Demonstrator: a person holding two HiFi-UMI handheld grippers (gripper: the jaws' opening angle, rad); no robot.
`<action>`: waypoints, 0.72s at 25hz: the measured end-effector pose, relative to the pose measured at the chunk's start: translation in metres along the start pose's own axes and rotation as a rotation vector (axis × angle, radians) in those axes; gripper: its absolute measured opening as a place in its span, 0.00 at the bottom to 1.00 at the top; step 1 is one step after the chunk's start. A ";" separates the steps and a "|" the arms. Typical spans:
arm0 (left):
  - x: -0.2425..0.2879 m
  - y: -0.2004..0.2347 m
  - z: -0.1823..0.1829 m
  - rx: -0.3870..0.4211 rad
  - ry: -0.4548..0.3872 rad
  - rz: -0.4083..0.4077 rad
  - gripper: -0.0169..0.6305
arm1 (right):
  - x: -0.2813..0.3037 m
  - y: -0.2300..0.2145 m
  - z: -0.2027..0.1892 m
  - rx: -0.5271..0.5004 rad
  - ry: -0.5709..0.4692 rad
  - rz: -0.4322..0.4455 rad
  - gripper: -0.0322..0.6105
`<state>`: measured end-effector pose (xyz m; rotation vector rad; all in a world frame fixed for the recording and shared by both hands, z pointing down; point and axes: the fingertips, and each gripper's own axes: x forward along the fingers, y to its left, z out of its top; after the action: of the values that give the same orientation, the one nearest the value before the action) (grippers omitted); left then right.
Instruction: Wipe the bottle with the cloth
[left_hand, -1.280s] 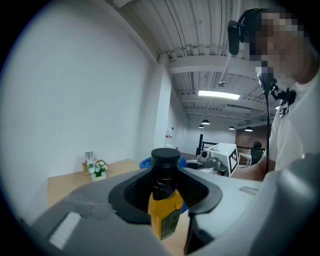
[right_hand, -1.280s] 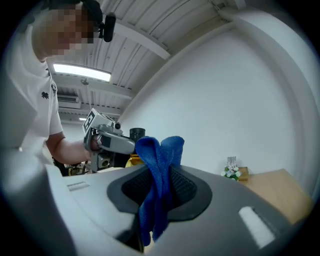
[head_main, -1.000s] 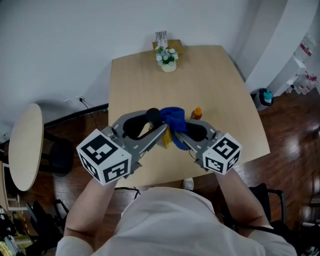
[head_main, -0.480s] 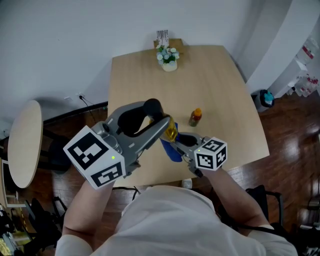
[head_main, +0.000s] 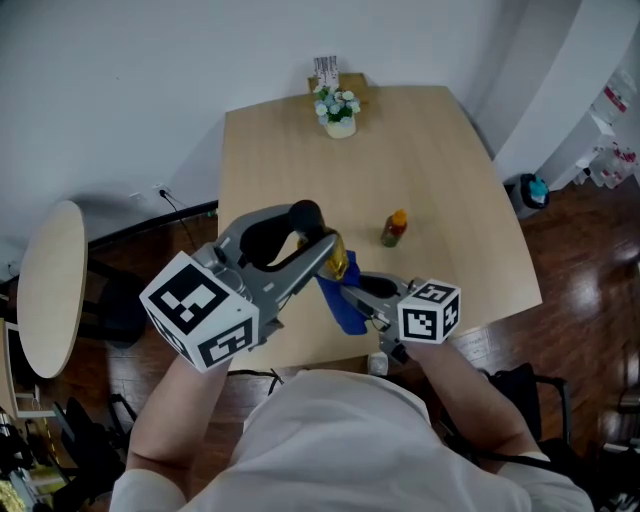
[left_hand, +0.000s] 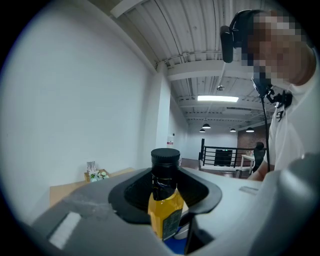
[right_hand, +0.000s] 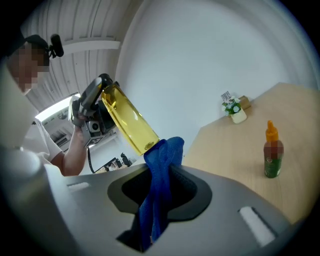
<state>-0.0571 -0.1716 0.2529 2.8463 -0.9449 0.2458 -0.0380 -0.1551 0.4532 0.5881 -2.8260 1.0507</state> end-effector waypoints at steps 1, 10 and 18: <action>0.000 0.002 -0.002 -0.003 0.004 -0.001 0.27 | -0.004 -0.002 -0.002 0.007 -0.006 -0.010 0.19; 0.018 0.025 -0.037 -0.007 0.054 0.045 0.27 | -0.078 -0.029 -0.014 0.018 -0.112 -0.179 0.19; 0.068 0.057 -0.105 -0.054 0.098 0.174 0.27 | -0.159 -0.041 -0.015 -0.017 -0.141 -0.320 0.19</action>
<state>-0.0491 -0.2377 0.3728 2.6784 -1.1612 0.3691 0.1236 -0.1213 0.4586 1.1075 -2.7205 0.9574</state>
